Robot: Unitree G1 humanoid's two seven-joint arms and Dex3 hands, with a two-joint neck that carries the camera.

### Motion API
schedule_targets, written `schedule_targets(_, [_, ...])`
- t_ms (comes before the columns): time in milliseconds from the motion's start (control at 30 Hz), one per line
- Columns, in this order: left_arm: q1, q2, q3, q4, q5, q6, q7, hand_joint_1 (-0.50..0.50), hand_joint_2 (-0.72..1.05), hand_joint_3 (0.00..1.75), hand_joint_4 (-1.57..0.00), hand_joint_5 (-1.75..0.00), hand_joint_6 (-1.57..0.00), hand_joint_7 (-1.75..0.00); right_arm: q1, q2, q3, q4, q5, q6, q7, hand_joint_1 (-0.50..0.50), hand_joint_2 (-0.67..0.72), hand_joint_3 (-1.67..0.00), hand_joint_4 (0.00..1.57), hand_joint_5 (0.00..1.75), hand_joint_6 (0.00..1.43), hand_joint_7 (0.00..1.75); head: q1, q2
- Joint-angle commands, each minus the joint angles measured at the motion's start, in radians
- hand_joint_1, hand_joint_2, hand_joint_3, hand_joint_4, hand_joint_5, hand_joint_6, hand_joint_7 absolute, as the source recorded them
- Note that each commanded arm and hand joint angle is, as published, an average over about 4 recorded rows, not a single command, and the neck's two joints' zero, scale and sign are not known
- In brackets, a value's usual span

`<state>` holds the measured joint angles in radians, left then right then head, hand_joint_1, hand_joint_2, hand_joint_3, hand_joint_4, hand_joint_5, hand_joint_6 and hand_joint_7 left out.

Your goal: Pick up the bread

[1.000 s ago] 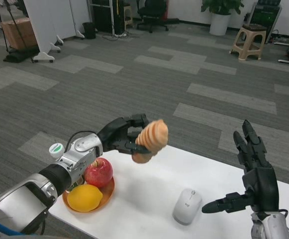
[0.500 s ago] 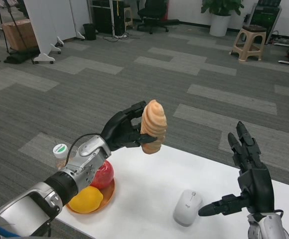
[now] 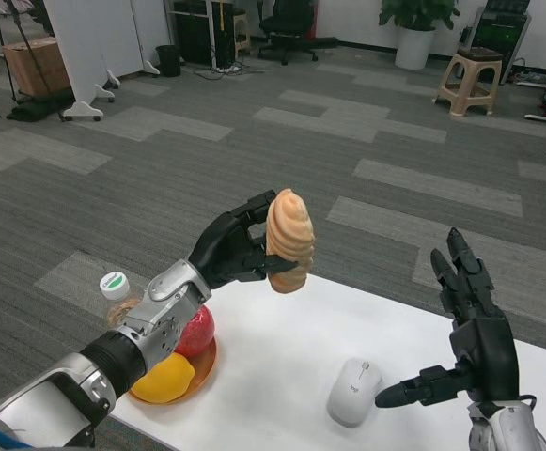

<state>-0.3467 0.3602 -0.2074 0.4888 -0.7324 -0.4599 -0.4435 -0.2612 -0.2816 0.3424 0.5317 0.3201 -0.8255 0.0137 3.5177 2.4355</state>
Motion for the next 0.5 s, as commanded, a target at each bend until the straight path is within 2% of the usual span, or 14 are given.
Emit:
schedule_targets(33, [0.009, -0.001, 0.004, -0.014, -0.012, -0.009, 0.001, -0.12, 1.05, 0.09, -1.20, -1.75, -0.76, -1.68, -0.009, -0.008, -0.005, -0.010, 0.008, -0.003, -0.004, -0.33, 0.11, 0.00, 0.00, 0.17, 0.00, 0.00, -0.001, -0.001])
schedule_targets(100, [0.009, -0.001, 0.003, -0.015, -0.012, -0.009, 0.001, -0.12, 1.05, 0.13, -1.20, -1.75, -0.76, -1.68, -0.010, -0.009, -0.004, -0.010, 0.008, -0.003, -0.005, -0.33, 0.09, 0.00, 0.00, 0.19, 0.00, 0.00, -0.002, -0.001])
schedule_targets(233, [0.009, -0.001, 0.000, -0.015, -0.012, -0.009, 0.002, -0.12, 1.05, 0.09, -1.20, -1.75, -0.77, -1.68, -0.011, -0.011, -0.003, -0.010, 0.008, -0.003, -0.006, -0.33, 0.09, 0.00, 0.00, 0.10, 0.00, 0.00, 0.001, -0.002])
schedule_targets(500, [0.009, 0.000, -0.001, -0.016, -0.012, -0.009, 0.002, -0.12, 1.05, 0.11, -1.20, -1.75, -0.77, -1.68, -0.016, -0.011, 0.000, -0.007, 0.008, -0.002, -0.006, -0.33, 0.09, 0.00, 0.00, 0.17, 0.00, 0.00, 0.003, -0.003])
